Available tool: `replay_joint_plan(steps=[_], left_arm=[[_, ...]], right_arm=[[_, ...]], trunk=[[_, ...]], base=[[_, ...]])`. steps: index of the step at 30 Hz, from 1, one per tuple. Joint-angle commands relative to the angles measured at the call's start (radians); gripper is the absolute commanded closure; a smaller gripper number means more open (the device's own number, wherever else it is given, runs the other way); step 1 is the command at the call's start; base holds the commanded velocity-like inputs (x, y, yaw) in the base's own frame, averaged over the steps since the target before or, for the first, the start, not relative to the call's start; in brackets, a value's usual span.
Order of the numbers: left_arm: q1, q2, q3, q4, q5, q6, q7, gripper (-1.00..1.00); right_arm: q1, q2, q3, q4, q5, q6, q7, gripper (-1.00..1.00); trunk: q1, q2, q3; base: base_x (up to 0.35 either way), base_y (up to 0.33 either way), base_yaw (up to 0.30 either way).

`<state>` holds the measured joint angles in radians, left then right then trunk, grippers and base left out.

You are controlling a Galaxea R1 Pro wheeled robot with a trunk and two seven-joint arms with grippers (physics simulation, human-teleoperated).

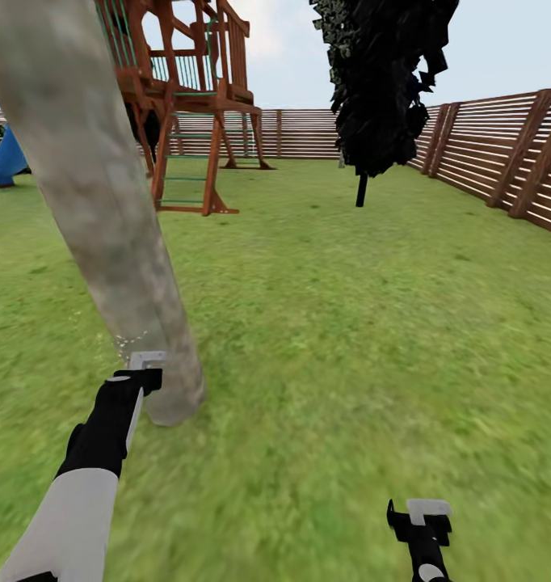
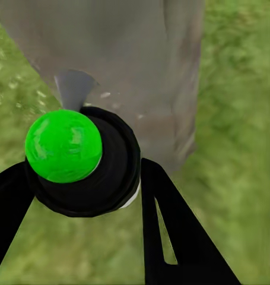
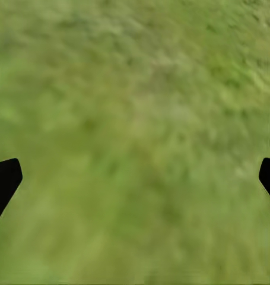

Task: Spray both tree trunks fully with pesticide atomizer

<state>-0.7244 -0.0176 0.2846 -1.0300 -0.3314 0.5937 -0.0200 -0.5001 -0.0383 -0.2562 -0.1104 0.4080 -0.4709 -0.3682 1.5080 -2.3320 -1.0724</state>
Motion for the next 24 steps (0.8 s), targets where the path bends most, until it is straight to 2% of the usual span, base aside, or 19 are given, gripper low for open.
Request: replay_joint_plan(steps=[1, 6, 8, 10, 14, 20, 24], left_arm=[[0.001, 0.001, 0.002, 0.0, 0.0, 0.0, 0.0, 1.0], [0.002, 0.013, 0.002, -0.031, 0.002, 0.003, -0.01, 1.0], [-0.004, 0.015, 0.0, -0.05, 0.002, 0.01, -0.046, 1.0], [-0.017, 0.016, -0.001, -0.074, 0.001, 0.054, -0.063, 1.0], [-0.022, 0.006, -0.005, -0.095, 0.001, 0.089, -0.07, 1.0], [-0.022, 0.002, -0.005, -0.094, -0.001, 0.091, -0.069, 1.0], [-0.021, 0.008, -0.005, -0.094, -0.001, 0.092, -0.069, 1.0]], right_arm=[[0.0, 0.0, 0.0, 0.0, 0.0, 0.0, 0.0, -1.0], [0.0, 0.0, 0.0, 0.0, 0.0, 0.0, 0.0, -1.0], [0.0, 0.0, 0.0, 0.0, 0.0, 0.0, 0.0, -1.0], [0.0, 0.0, 0.0, 0.0, 0.0, 0.0, 0.0, -1.0], [0.0, -0.001, 0.0, 0.0, 0.0, 0.0, 0.0, -1.0], [0.0, -0.002, 0.0, 0.0, 0.0, 0.0, -0.002, -1.0], [0.0, -0.002, 0.0, 0.0, 0.0, 0.0, -0.001, -1.0]], trunk=[[0.0, 0.0, 0.0], [0.0, 0.0, 0.0], [0.0, 0.0, 0.0], [0.0, 0.0, 0.0], [0.0, 0.0, 0.0], [0.0, 0.0, 0.0], [0.0, 0.0, 0.0]], base=[[0.184, -0.093, 0.253], [0.022, -0.011, 0.274], [0.001, 0.0, 0.275], [0.0, 0.0, 0.172], [0.0, -0.041, 0.024], [0.0, -0.255, 0.001], [0.001, -0.273, 0.0]])
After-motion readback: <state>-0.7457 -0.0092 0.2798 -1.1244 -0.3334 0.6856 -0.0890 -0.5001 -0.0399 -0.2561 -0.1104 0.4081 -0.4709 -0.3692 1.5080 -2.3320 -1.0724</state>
